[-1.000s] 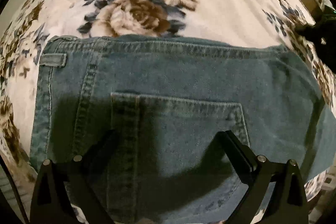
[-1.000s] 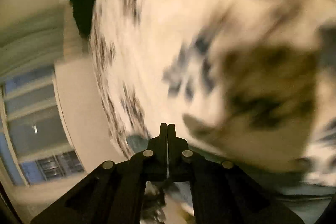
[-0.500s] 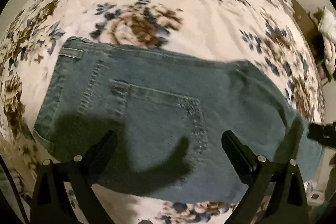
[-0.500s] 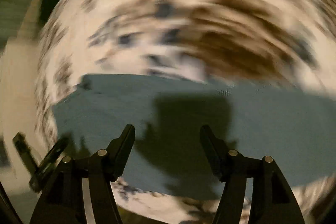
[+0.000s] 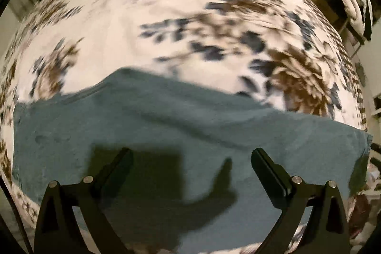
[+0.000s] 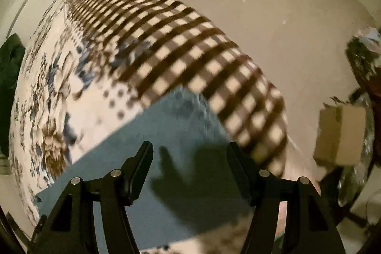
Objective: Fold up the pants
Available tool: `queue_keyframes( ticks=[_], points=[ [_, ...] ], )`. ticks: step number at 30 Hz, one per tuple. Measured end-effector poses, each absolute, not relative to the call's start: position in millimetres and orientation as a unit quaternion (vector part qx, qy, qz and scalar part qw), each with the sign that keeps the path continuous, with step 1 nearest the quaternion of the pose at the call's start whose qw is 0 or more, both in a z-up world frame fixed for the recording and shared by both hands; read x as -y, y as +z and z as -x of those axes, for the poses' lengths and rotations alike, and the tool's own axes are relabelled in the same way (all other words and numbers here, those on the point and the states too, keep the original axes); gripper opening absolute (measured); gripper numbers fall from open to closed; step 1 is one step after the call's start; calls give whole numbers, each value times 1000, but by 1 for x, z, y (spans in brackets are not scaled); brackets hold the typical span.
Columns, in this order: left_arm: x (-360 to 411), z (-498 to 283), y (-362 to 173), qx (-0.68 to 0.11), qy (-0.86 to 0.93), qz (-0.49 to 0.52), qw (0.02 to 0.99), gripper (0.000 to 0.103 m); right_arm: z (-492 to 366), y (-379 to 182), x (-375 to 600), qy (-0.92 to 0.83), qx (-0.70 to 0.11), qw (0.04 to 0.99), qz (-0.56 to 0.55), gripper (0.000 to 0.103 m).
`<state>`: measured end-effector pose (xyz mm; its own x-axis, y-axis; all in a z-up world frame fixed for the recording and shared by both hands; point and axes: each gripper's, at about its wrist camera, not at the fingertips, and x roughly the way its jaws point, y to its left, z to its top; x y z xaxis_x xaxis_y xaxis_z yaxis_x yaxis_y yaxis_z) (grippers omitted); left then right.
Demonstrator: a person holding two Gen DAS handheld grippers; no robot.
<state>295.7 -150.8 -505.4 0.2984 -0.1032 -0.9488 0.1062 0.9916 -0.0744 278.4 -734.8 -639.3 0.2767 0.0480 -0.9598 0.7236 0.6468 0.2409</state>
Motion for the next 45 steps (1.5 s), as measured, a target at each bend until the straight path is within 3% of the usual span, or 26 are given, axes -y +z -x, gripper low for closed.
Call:
queue_keyframes(
  ticks=[1, 3, 4, 7, 10, 13, 15, 16, 17, 22, 27, 30, 32, 34, 37, 41, 45],
  points=[
    [158, -299, -506, -588, -64, -8, 807, 101, -287, -650, 742, -226, -563, 714, -350, 67],
    [169, -306, -508, -585, -55, -21, 809, 101, -299, -665, 739, -216, -576, 715, -333, 56],
    [171, -309, -507, -582, -48, -25, 812, 101, -304, -669, 737, -217, -587, 718, -306, 25],
    [168, -317, -505, -566, -19, -34, 823, 101, -297, -660, 742, -234, -563, 741, -283, 15],
    [160, -335, -522, -575, 19, -36, 817, 101, -287, -663, 745, -265, -537, 739, -308, 15],
    [154, -350, -545, -610, 32, -19, 792, 101, -290, -675, 749, -251, -551, 725, -328, 22],
    [158, -348, -539, -604, 26, -24, 796, 101, -285, -669, 757, -225, -545, 722, -363, 41],
    [162, -343, -529, -596, 16, -25, 803, 101, -274, -662, 763, -218, -535, 719, -385, 58],
    [167, -337, -520, -587, 7, -25, 809, 101, -258, -652, 767, -223, -519, 719, -405, 64],
    [204, -286, -497, -593, -64, -10, 803, 101, -173, -648, 760, -207, -451, 690, -526, 65],
    [246, -243, -534, -645, -122, -14, 755, 101, -145, -710, 732, -185, -438, 636, -608, 65],
    [257, -236, -558, -665, -131, -11, 735, 101, -145, -733, 723, -188, -391, 638, -636, 64],
    [258, -237, -569, -669, -126, -15, 732, 101, -143, -727, 721, -180, -333, 657, -652, 36],
    [258, -241, -575, -674, -126, -10, 728, 101, -146, -717, 716, -169, -313, 680, -641, 31],
    [256, -249, -581, -682, -129, 8, 720, 103, -162, -713, 706, -157, -330, 707, -605, 31],
    [256, -259, -591, -698, -122, 1, 706, 103, -185, -754, 711, -161, -360, 675, -623, 35],
    [258, -271, -596, -716, -115, 1, 688, 103, -189, -762, 710, -157, -331, 673, -642, 35]
  ],
)
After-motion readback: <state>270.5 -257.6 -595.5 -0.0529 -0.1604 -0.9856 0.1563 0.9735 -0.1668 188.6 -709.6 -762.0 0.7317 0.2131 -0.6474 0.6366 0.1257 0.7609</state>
